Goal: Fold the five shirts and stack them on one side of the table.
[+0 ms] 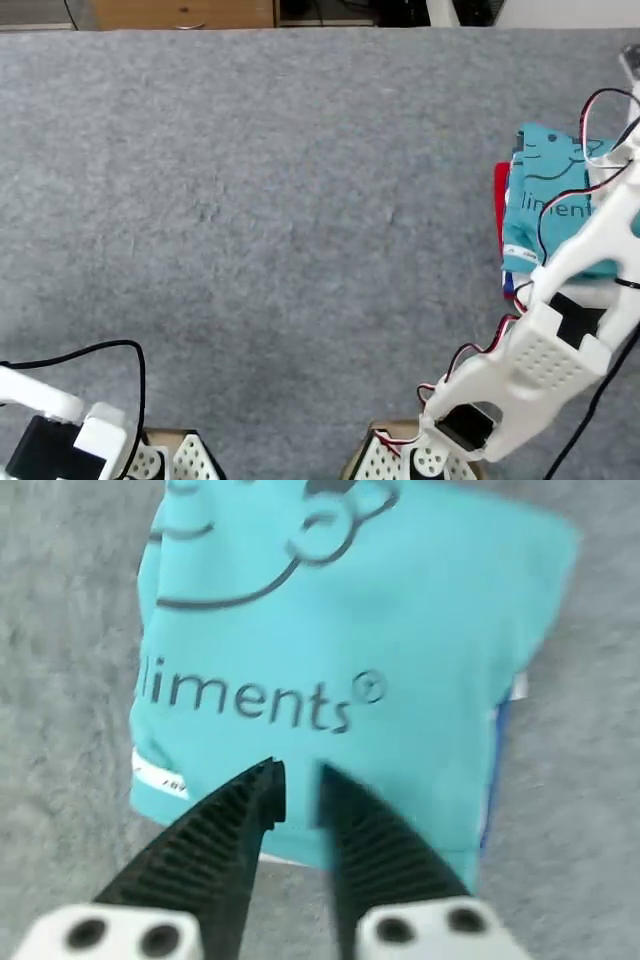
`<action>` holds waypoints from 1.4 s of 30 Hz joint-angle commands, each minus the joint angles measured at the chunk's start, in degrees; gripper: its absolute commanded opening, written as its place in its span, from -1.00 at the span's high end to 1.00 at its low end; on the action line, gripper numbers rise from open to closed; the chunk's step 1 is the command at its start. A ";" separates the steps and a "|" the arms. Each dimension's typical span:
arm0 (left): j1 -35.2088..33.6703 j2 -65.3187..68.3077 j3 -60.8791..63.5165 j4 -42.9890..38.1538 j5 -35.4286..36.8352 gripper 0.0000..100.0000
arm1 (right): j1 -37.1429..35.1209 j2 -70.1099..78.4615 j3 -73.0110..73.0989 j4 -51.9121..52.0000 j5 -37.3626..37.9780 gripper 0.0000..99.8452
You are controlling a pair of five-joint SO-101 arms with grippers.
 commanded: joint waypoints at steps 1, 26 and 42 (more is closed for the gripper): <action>1.67 -2.42 -0.44 -0.26 -0.09 0.96 | -0.92 -1.27 4.53 0.88 -0.70 0.98; 1.67 -2.42 -0.44 -0.26 -0.26 0.96 | -8.22 -10.15 31.43 -9.93 -0.09 0.75; 1.49 -2.42 -0.44 -0.26 -0.26 0.96 | -5.32 -8.57 28.79 -13.89 10.99 0.77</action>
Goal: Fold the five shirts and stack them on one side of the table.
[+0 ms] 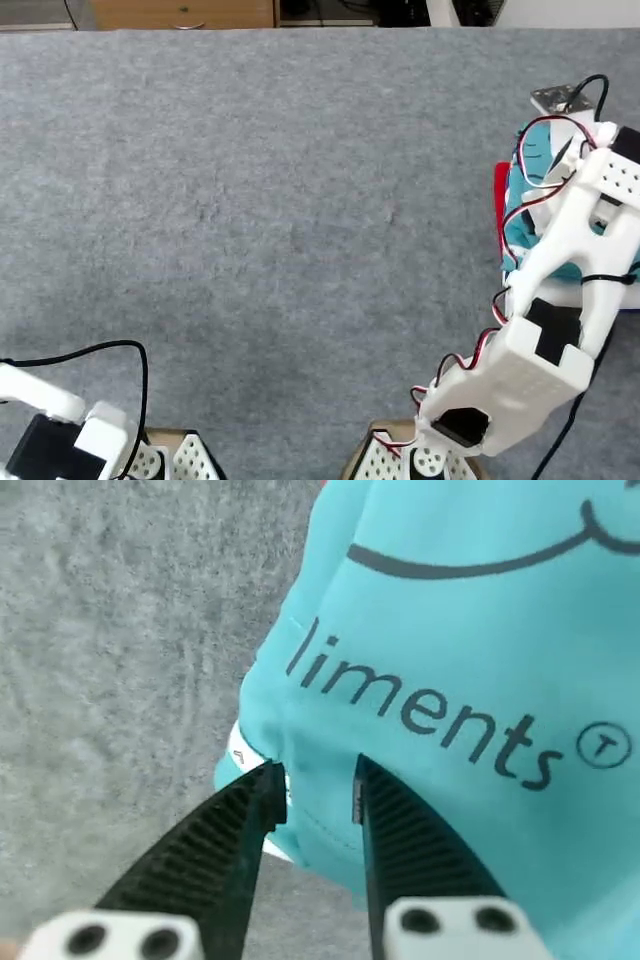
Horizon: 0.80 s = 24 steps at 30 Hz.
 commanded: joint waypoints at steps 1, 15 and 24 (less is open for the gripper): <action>0.00 -2.42 -0.44 -0.26 -0.26 0.96 | 1.27 -0.40 -0.75 -3.34 3.34 0.77; 0.00 -2.42 -0.53 0.88 -0.26 0.96 | 1.10 -0.84 5.67 -4.48 8.88 0.70; 0.18 -2.42 -0.44 2.20 -0.26 0.96 | 1.45 -0.48 -0.48 3.16 8.79 0.45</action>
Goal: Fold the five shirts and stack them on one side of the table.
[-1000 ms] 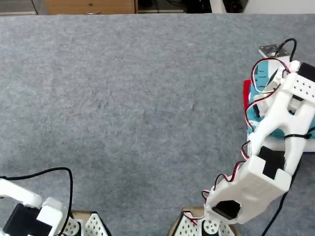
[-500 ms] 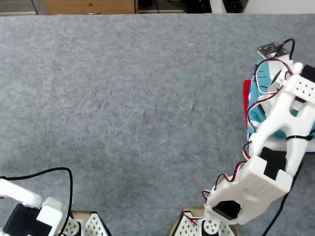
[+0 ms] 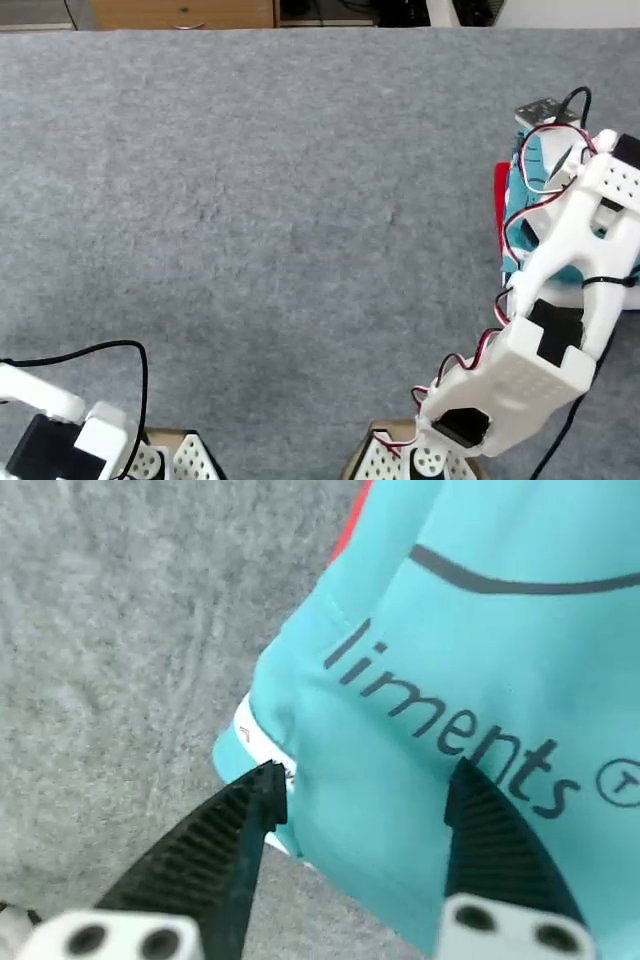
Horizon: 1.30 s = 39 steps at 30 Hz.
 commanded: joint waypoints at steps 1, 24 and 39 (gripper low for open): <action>0.26 -2.42 -0.44 0.26 -0.18 0.96 | 0.57 -0.40 -2.86 1.58 0.62 0.45; 0.44 -2.42 -0.44 0.09 -0.26 0.96 | 3.21 6.02 -12.18 -2.29 0.97 0.87; 0.70 -1.98 -0.44 0.00 0.00 0.96 | 2.33 6.29 -15.16 10.46 0.97 0.89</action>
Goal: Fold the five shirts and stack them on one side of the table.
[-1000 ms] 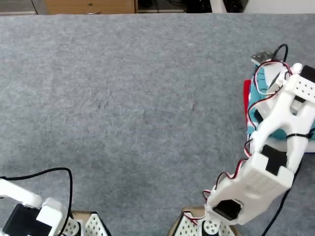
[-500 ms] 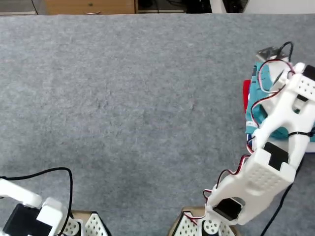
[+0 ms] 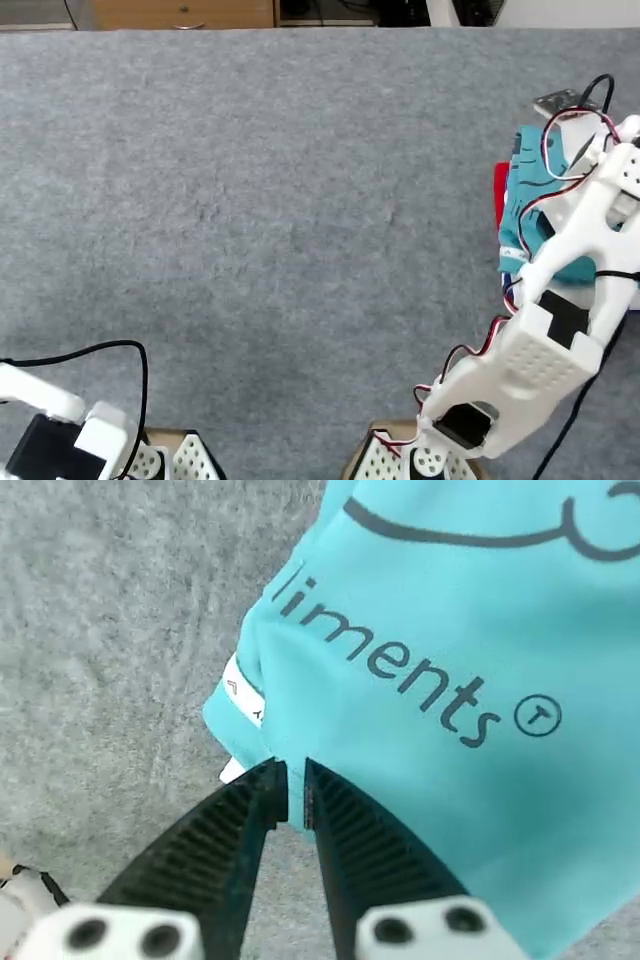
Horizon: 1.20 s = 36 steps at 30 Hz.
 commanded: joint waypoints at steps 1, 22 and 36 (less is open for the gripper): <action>0.70 -1.98 -0.44 0.00 0.00 0.96 | 0.13 -0.40 -0.22 0.97 0.97 0.84; 0.62 -1.98 -0.44 0.18 -0.18 0.96 | -5.05 -0.13 8.40 -3.69 0.70 0.69; 0.62 -1.98 -0.44 0.09 -0.26 0.96 | -3.30 4.44 7.78 -9.05 0.97 0.70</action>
